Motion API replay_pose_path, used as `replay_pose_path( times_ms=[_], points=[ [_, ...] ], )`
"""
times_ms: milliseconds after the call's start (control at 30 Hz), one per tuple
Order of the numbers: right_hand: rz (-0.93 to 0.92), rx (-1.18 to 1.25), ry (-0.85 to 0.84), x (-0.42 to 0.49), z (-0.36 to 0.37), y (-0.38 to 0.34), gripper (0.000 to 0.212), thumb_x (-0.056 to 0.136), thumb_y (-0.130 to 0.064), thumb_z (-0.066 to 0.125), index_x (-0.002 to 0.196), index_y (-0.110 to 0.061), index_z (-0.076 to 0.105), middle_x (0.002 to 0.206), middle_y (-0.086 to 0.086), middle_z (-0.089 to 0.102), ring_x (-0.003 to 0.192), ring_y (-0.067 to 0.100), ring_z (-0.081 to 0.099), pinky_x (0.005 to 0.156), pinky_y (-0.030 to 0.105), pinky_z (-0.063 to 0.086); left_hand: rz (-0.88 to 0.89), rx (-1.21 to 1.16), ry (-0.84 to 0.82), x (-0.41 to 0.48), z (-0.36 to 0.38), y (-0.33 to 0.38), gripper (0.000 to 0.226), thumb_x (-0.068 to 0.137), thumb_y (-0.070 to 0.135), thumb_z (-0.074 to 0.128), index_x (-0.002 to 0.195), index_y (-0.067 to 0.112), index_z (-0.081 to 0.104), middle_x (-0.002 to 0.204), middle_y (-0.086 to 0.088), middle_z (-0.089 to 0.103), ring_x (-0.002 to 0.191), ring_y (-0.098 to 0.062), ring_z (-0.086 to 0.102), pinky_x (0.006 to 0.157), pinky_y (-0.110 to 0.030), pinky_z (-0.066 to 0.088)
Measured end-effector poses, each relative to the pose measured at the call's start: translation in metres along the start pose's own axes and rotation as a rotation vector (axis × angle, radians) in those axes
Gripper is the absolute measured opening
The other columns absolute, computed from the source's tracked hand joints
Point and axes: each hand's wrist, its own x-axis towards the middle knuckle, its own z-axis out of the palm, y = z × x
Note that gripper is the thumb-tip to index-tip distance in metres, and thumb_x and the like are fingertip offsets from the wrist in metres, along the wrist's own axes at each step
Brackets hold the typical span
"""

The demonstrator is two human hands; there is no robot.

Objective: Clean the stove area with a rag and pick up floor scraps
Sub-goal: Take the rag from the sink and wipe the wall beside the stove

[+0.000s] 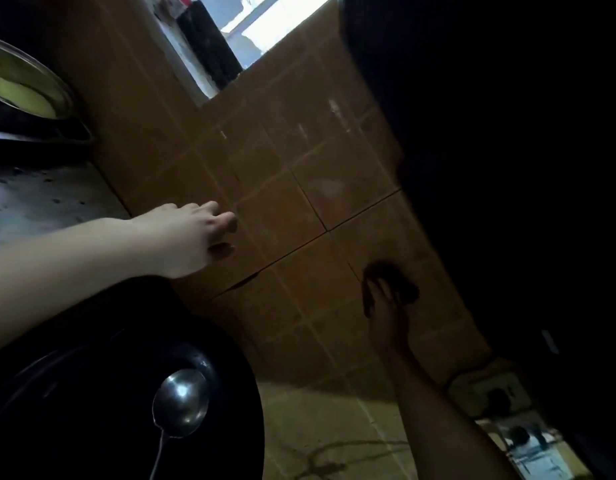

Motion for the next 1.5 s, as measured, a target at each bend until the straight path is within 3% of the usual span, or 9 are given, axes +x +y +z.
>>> replay_pose_path(
  times_ms=[133,300,433,633,867,1067,1233,1367,1500],
  points=[
    [-0.014,-0.075,-0.062,-0.016,0.005,0.021,0.060,0.093,0.004,0.042,0.147,-0.019,0.031,0.155,0.006,0.024,0.141,0.029,0.025,0.100,0.040,0.041,-0.006,0.038,-0.027,-0.004,0.002,0.008,0.046,0.096,0.053,0.031,0.136,0.031,0.029,0.135,-0.001,0.038,0.121,-0.024,0.047,0.097,-0.038,0.042],
    [-0.045,0.015,-0.051,0.028,-0.018,-0.021,0.054,0.093,0.002,0.045,0.143,-0.018,0.038,0.154,0.006,0.024,0.137,0.033,0.024,0.102,0.042,0.038,0.000,0.028,-0.053,-0.001,-0.005,0.007,0.044,0.097,0.049,0.032,0.135,0.028,0.031,0.130,-0.003,0.040,0.120,-0.026,0.048,0.097,-0.041,0.042],
    [-0.229,-0.017,0.003,0.074,-0.042,-0.059,0.064,0.087,0.008,0.052,0.143,-0.018,0.036,0.154,0.006,0.022,0.137,0.032,0.024,0.103,0.045,0.038,0.019,0.047,-0.059,-0.002,-0.011,0.006,0.042,0.097,0.048,0.032,0.133,0.027,0.032,0.127,-0.002,0.040,0.118,-0.025,0.048,0.095,-0.039,0.041],
    [-0.276,-0.263,0.099,0.084,-0.056,-0.031,0.052,0.087,-0.009,0.058,0.137,-0.020,0.047,0.156,0.009,0.023,0.142,0.030,0.021,0.113,0.051,0.013,0.054,0.077,0.014,-0.009,-0.013,0.022,0.041,0.096,0.049,0.031,0.131,0.027,0.034,0.125,-0.001,0.042,0.117,-0.025,0.049,0.093,-0.038,0.039],
    [-0.366,-0.210,0.006,0.018,-0.007,0.028,0.053,0.086,0.001,0.050,0.136,-0.018,0.049,0.154,0.006,0.030,0.142,0.029,0.024,0.106,0.044,0.034,0.030,0.082,-0.023,-0.015,0.004,0.063,0.042,0.097,0.050,0.029,0.132,0.028,0.033,0.126,-0.002,0.042,0.118,-0.025,0.047,0.095,-0.039,0.038],
    [-0.391,-0.198,0.078,-0.045,0.020,0.094,0.059,0.062,0.018,0.068,0.114,-0.010,0.068,0.130,0.016,0.059,0.120,0.039,0.054,0.079,0.048,0.055,0.018,0.157,-0.004,-0.014,0.047,0.100,0.043,0.096,0.052,0.031,0.131,0.027,0.034,0.126,-0.001,0.043,0.118,-0.025,0.050,0.093,-0.038,0.040],
    [-0.399,-0.285,0.055,-0.077,0.031,0.138,0.060,0.054,0.013,0.079,0.108,-0.013,0.071,0.122,0.013,0.065,0.112,0.037,0.061,0.073,0.046,0.057,0.006,0.173,-0.010,-0.005,0.073,0.132,0.044,0.096,0.052,0.031,0.132,0.028,0.033,0.130,0.000,0.042,0.121,-0.025,0.048,0.093,-0.038,0.039],
    [-0.367,-0.244,-0.010,-0.068,0.024,0.136,0.061,0.064,0.010,0.075,0.119,-0.014,0.065,0.132,0.013,0.057,0.124,0.037,0.051,0.084,0.049,0.053,0.018,0.190,0.003,-0.002,0.080,0.145,0.044,0.096,0.051,0.032,0.133,0.028,0.033,0.134,-0.001,0.042,0.122,-0.025,0.049,0.095,-0.038,0.041],
    [-0.319,-0.156,-0.019,-0.034,0.014,0.102,0.054,0.087,-0.004,0.057,0.137,-0.023,0.047,0.154,0.002,0.028,0.143,0.026,0.019,0.103,0.044,0.039,-0.010,0.186,0.015,-0.007,0.077,0.149,0.044,0.096,0.051,0.033,0.133,0.027,0.035,0.133,-0.001,0.043,0.122,-0.025,0.049,0.096,-0.039,0.041]
  ],
)
